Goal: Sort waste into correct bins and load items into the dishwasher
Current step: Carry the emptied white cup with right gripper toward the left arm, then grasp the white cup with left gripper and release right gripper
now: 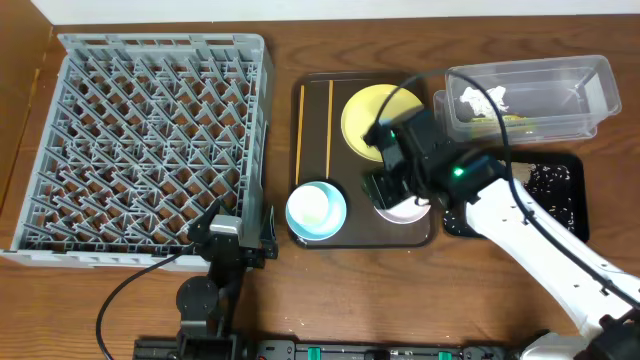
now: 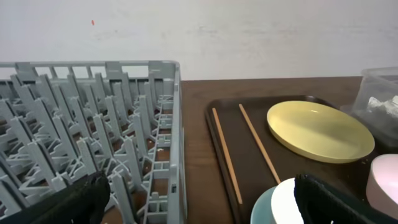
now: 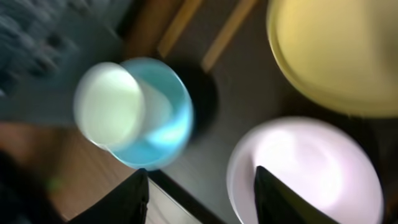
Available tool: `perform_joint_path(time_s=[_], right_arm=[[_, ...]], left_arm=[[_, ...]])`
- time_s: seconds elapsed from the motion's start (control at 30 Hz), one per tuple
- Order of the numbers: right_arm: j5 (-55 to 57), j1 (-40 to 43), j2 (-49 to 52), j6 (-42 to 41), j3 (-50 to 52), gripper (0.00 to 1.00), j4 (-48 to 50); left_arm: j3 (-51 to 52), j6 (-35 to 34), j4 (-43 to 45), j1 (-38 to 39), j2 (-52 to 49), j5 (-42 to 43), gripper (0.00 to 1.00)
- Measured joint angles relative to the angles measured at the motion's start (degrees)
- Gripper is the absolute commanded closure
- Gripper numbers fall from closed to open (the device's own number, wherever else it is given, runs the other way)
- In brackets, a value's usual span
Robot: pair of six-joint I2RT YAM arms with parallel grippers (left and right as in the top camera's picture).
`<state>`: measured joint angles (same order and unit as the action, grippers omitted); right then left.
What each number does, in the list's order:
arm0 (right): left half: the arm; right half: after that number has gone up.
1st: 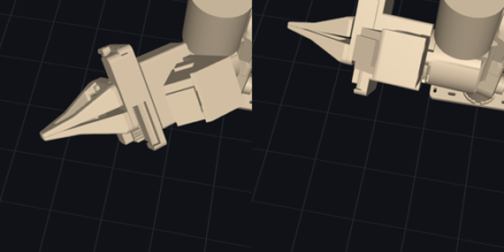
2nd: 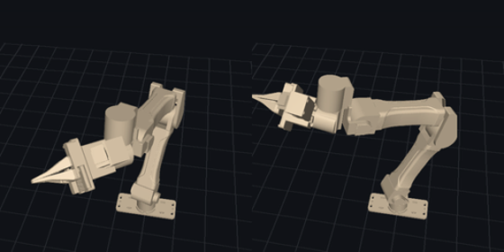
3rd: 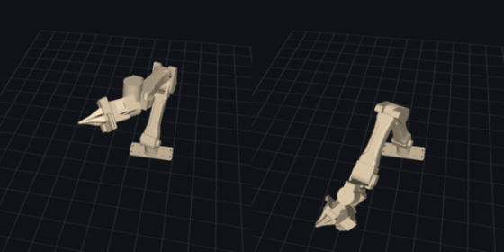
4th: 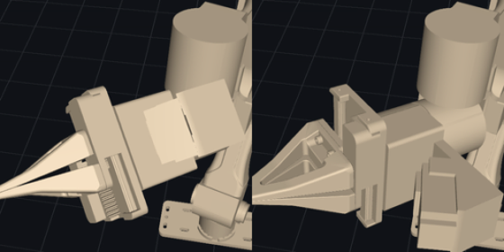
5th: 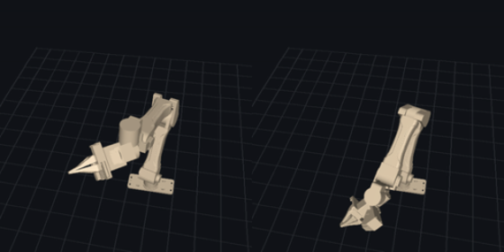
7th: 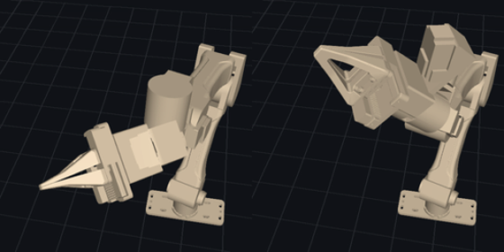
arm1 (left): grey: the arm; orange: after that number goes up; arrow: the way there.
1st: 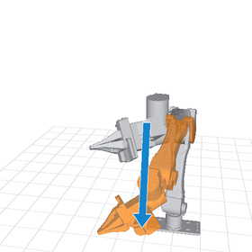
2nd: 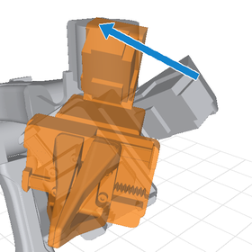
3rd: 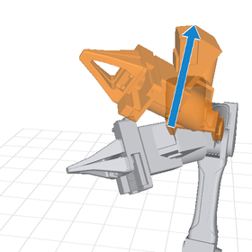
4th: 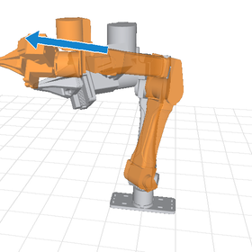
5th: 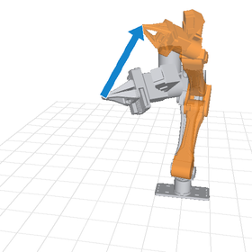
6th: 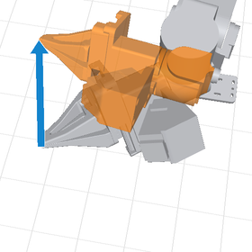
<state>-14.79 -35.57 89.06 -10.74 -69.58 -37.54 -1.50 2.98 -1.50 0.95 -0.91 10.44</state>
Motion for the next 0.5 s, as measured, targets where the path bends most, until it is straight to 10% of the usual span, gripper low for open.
perform_joint_path(time_s=[0.5], right_arm=[[-3.87, -9.62, 16.11, -5.7, -1.31, 0.67, 10.97]], left_arm=[[-0.9, -16.61, -1.4, 0.0, -2.73, 7.65, 0.05]])
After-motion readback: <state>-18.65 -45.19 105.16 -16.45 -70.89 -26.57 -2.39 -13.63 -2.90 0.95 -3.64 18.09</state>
